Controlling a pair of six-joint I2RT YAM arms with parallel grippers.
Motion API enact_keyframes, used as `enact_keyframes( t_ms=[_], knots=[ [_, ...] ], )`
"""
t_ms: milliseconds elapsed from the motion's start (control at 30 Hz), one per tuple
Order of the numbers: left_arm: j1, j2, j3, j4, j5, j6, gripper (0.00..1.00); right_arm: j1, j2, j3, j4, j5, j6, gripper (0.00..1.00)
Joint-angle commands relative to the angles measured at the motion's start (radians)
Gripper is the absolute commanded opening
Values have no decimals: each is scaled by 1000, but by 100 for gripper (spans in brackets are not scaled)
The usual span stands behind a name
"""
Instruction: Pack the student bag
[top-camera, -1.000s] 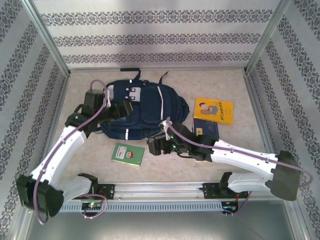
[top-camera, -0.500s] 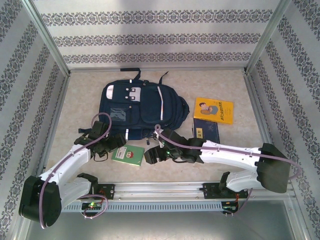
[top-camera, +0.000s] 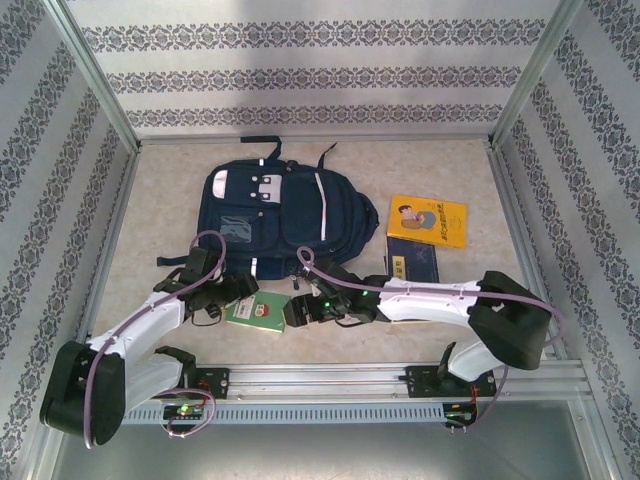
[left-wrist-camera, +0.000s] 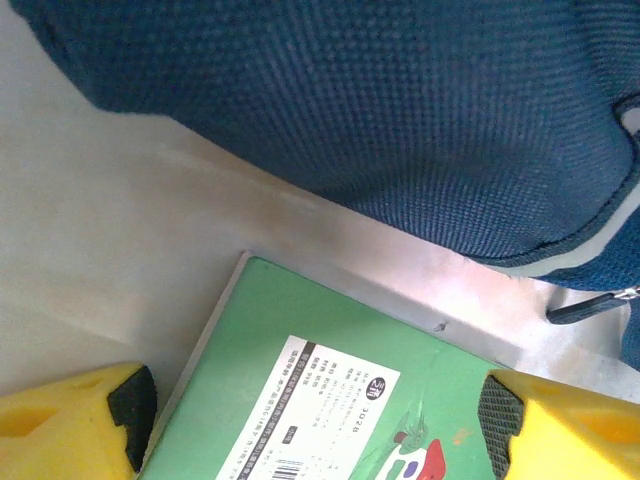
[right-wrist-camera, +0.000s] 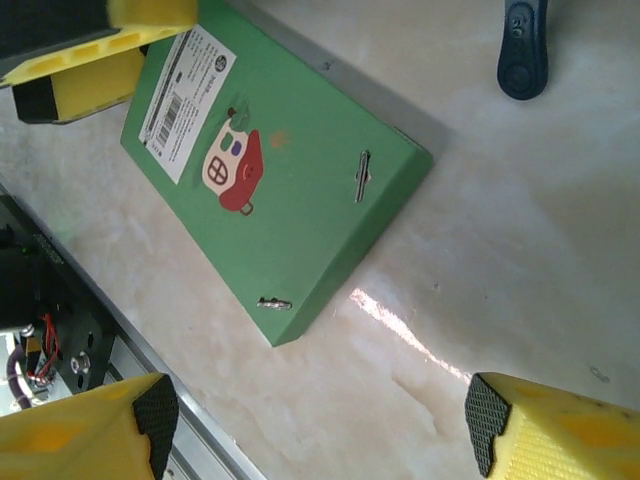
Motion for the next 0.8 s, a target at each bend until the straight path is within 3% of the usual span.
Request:
enact_keyframes(
  t_ms=[0, 267, 533, 767],
  knots=[
    [-31, -21, -48, 54, 170, -49, 85, -14, 31, -11, 56, -53, 20, 76],
    [-107, -24, -61, 101, 258, -78, 76, -104, 125, -86, 249, -175, 139, 72],
    [-193, -17, -62, 123, 240, -83, 69, -132, 150, -121, 299, -191, 190, 71],
    [-230, 26, -55, 145, 220, -78, 64, -142, 112, -153, 411, -298, 259, 70]
  ],
)
